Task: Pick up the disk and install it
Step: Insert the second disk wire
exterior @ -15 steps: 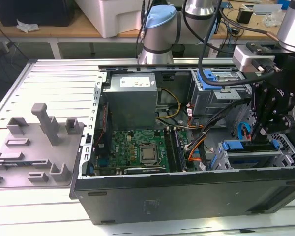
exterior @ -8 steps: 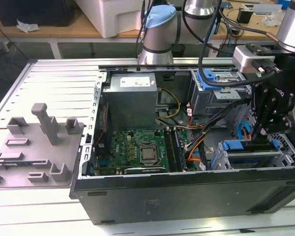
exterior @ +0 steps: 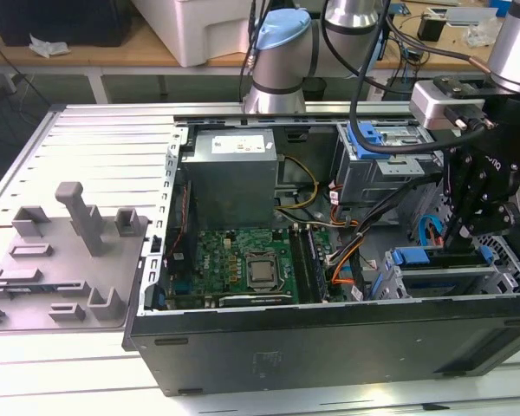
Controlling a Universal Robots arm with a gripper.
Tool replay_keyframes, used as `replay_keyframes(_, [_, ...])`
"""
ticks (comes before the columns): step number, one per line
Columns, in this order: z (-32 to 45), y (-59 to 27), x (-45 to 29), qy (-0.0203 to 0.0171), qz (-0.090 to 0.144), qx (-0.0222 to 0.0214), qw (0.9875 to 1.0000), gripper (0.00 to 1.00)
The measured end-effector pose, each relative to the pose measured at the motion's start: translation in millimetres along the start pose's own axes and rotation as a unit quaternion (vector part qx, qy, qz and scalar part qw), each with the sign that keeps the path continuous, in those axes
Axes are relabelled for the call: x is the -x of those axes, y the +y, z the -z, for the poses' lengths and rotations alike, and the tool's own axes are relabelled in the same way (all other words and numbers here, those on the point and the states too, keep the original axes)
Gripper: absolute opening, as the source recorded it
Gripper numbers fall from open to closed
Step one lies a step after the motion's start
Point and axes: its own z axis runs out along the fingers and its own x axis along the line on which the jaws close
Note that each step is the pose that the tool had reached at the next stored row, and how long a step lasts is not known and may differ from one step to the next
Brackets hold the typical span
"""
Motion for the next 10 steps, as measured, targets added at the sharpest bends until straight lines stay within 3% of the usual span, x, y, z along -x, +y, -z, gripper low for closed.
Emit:
replay_keyframes(7, [-0.9,2.0,0.0,0.0,0.0,0.0,1.0,0.16])
replay_keyframes(10, [-1.1,2.0,0.0,-0.0016,0.0,0.0,1.0,0.16])
